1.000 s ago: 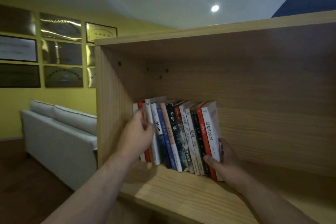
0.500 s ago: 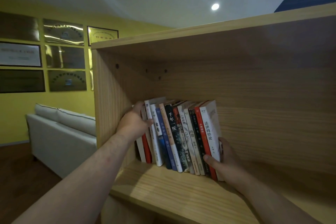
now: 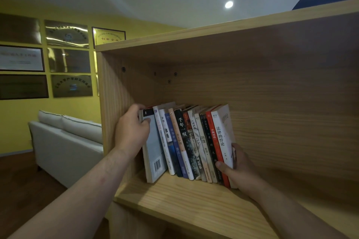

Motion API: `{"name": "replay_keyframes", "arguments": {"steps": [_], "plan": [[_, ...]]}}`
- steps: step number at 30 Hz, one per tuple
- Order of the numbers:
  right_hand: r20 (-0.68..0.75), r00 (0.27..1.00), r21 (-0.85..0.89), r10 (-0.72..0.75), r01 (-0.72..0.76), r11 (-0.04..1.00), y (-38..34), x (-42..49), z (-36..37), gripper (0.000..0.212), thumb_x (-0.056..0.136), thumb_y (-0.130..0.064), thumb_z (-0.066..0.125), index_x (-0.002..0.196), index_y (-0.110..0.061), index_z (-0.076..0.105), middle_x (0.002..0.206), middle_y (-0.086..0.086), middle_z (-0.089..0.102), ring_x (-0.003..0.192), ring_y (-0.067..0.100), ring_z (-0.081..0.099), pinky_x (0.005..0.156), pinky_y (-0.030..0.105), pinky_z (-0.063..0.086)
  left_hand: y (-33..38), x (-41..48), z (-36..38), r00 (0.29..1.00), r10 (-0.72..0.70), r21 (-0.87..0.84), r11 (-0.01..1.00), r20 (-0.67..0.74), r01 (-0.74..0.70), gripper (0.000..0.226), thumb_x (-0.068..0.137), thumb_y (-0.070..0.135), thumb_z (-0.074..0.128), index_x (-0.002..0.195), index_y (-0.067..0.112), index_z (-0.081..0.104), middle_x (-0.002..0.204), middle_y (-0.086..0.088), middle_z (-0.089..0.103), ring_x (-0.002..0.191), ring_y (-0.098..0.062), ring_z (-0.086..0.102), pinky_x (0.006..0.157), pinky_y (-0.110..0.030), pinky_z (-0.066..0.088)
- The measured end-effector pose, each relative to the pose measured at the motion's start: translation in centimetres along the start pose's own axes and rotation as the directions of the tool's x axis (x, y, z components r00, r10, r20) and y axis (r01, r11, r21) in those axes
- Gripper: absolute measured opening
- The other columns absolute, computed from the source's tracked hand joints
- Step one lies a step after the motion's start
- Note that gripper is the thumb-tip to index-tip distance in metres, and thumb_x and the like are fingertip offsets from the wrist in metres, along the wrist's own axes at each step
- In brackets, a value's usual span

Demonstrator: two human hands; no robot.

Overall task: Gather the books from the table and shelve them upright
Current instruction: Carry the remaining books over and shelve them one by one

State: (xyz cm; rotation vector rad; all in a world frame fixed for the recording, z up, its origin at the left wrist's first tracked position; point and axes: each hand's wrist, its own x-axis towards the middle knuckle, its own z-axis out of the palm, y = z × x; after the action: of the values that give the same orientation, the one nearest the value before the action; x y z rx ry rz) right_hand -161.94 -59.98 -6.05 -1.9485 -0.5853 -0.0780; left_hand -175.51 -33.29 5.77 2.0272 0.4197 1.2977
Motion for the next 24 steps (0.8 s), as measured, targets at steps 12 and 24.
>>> {"name": "replay_keyframes", "arguments": {"steps": [12, 24], "plan": [[0.005, 1.000, 0.023, 0.007, -0.007, 1.000, -0.8, -0.5, -0.4, 0.127, 0.040, -0.092, 0.069, 0.150, -0.043, 0.028, 0.140, -0.008, 0.051, 0.126, 0.017, 0.055, 0.104, 0.049, 0.052, -4.0, -6.0, 1.8, 0.962, -0.223, -0.235, 0.938, 0.157, 0.255, 0.018, 0.097, 0.016, 0.060, 0.110, 0.025, 0.052, 0.097, 0.009, 0.063, 0.089, -0.014, 0.067, 0.058, -0.027, 0.053], [-0.036, 0.998, 0.040, 0.043, -0.042, 0.998, -3.5, -2.5, -0.6, 0.074, 0.086, -0.037, 0.078, 0.147, -0.032, 0.038, 0.125, -0.014, 0.056, 0.112, 0.010, 0.054, 0.090, 0.029, 0.049, -1.9, -11.8, -5.8, 0.976, -0.215, -0.262, 0.941, 0.027, 0.215, 0.004, 0.100, 0.017, 0.055, 0.102, 0.019, 0.054, 0.096, 0.000, 0.064, 0.085, -0.018, 0.063, 0.063, -0.034, 0.047]]}}
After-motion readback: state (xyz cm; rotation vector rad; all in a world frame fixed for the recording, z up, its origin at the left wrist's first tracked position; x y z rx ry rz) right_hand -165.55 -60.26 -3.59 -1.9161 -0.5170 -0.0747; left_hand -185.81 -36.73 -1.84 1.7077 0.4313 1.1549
